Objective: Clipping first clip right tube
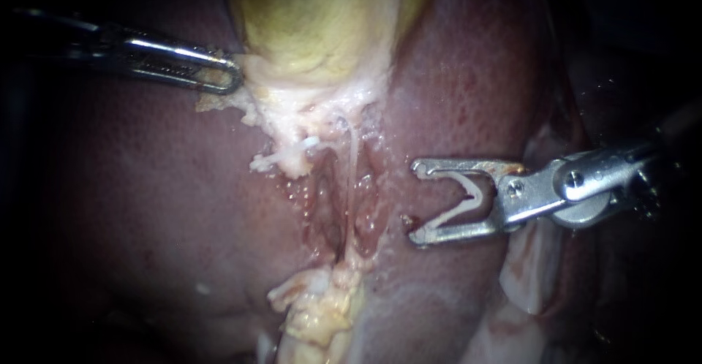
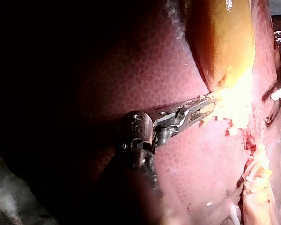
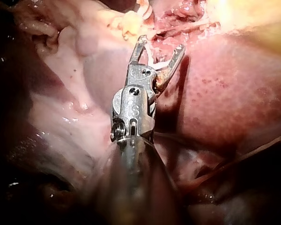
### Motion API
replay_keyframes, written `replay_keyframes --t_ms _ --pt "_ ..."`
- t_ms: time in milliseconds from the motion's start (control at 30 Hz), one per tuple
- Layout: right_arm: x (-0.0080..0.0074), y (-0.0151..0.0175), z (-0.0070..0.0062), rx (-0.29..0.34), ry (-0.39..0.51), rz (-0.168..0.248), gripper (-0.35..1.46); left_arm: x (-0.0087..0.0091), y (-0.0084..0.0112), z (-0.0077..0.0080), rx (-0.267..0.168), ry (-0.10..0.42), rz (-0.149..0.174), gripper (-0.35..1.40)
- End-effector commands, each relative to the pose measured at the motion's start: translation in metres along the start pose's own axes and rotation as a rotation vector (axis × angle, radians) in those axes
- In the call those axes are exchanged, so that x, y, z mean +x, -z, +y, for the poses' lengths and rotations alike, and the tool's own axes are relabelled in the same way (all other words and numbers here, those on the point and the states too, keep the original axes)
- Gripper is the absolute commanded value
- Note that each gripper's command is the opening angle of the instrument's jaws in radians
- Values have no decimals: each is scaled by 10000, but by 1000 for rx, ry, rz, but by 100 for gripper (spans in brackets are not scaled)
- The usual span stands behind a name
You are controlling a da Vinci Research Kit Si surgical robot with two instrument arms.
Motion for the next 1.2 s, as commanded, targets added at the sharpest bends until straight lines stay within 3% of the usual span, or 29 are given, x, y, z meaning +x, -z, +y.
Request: replay_keyframes --t_ms 33,200,400,567,767,1200 --pt "0 0 0 0 0 0 50 1 2 2 -2 2 0 -35" --pt "0 0 0 0 0 0 50 21 32 32 -8 24 -4 -35" --pt "2 -5 1 24 -1 5 50 45 58 62 -12 -2 22 -35" --pt "4 -21 4 64 5 12 49 41 55 63 -9 -4 24 -35" --pt "0 -52 8 79 -98 13 49 40 54 62 -8 -4 24 -35" --pt "-15 -123 9 145 -234 135 48 40 55 63 -8 -5 24 -35"
